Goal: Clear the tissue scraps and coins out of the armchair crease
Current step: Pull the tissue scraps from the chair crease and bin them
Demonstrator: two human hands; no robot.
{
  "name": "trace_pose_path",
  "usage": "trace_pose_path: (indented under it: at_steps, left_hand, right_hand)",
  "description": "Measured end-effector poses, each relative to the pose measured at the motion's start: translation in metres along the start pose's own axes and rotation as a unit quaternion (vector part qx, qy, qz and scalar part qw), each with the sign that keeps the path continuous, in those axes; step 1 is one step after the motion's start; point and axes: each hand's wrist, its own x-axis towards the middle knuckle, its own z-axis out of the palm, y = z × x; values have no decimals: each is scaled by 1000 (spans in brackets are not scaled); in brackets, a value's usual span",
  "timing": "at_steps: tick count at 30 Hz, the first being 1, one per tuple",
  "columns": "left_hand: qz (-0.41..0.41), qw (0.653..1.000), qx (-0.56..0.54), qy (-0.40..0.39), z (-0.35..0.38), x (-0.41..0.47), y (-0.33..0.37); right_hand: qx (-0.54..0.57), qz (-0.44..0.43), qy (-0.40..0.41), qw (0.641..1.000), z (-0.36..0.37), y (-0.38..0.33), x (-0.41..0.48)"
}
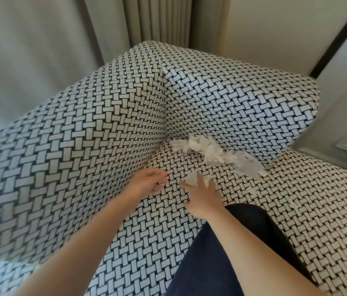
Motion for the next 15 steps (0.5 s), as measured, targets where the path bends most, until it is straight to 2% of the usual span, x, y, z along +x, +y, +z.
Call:
trace_pose_path:
  at_steps: [5, 8, 12, 15]
  left_hand:
    - [5, 1000, 20, 3, 5, 1, -10]
    - [67, 990, 119, 22, 4, 4, -25]
    - [147, 927, 344, -9, -1, 1, -48]
    - [195, 879, 435, -24, 0, 0, -57]
  right_hand:
    - [4, -60, 115, 991, -3, -1, -5]
    - [87, -47, 136, 986, -4, 0, -4]
    - [210, -43, 167, 962, -7, 1, -7]
    - [276, -56, 188, 941, -13, 1, -10]
